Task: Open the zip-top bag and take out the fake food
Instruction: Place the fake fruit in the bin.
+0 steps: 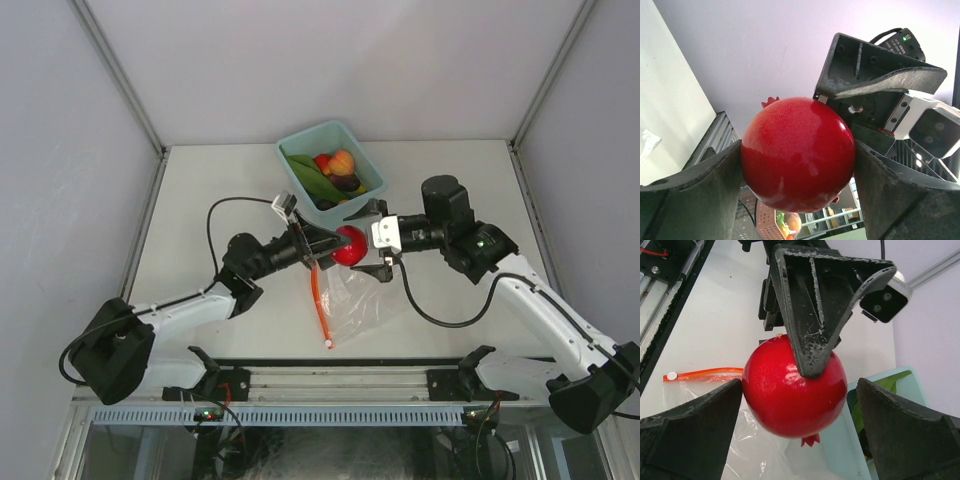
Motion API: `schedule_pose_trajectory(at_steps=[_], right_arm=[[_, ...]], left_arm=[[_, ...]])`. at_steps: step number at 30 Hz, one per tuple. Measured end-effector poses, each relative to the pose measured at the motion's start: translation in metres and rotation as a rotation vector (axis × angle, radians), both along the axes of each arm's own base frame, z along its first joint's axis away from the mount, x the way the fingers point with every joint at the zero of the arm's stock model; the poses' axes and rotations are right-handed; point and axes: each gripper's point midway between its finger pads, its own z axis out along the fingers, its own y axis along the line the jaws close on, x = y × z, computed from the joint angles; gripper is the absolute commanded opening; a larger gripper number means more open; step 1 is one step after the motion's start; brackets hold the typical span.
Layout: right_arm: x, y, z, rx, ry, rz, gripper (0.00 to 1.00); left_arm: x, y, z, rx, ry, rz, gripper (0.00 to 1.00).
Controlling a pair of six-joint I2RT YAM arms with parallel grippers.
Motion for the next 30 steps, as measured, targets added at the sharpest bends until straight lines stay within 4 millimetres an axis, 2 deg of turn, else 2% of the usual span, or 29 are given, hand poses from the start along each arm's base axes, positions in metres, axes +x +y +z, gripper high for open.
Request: schedule_pose_trajectory(at_steps=[3, 5, 7, 11, 13, 14, 15, 25, 30], right_arm=[[-0.001, 0.004, -0.006, -0.016, -0.011, 0.003, 0.9], [0.0, 0.005, -0.009, -0.024, -0.015, 0.002, 0.83], [0.001, 0.006, -0.011, -0.029, -0.019, 0.002, 0.71], [0.002, 0.006, -0.011, -0.032, -0.023, -0.003, 0.42], [0.002, 0.006, -0.011, -0.031, -0.024, -0.002, 0.33], [0.002, 0.006, -0.011, -0.031, -0.024, -0.002, 0.3], [0.002, 0.006, -0.011, -0.031, -0.024, -0.002, 0.27], [0.0, 0.007, -0.009, -0.015, 0.001, 0.001, 0.21], [0.005, 0.003, -0.004, 0.009, 0.034, -0.021, 0.2]], left_arm=[[-0.001, -0.004, 0.004, -0.009, -0.006, -0.012, 0.31], [-0.002, -0.005, 0.005, -0.012, -0.006, -0.019, 0.32], [-0.002, -0.006, 0.004, -0.012, -0.003, -0.019, 0.35], [-0.002, -0.006, 0.004, -0.014, 0.003, -0.02, 0.48], [-0.002, -0.006, 0.004, -0.014, 0.003, -0.02, 0.65], [-0.002, -0.006, 0.004, -0.014, 0.003, -0.02, 0.86], [-0.002, -0.006, 0.004, -0.014, 0.003, -0.02, 0.98], [-0.003, -0.003, 0.003, 0.015, -0.007, -0.006, 1.0], [-0.004, 0.01, 0.012, 0.03, -0.062, 0.051, 1.0]])
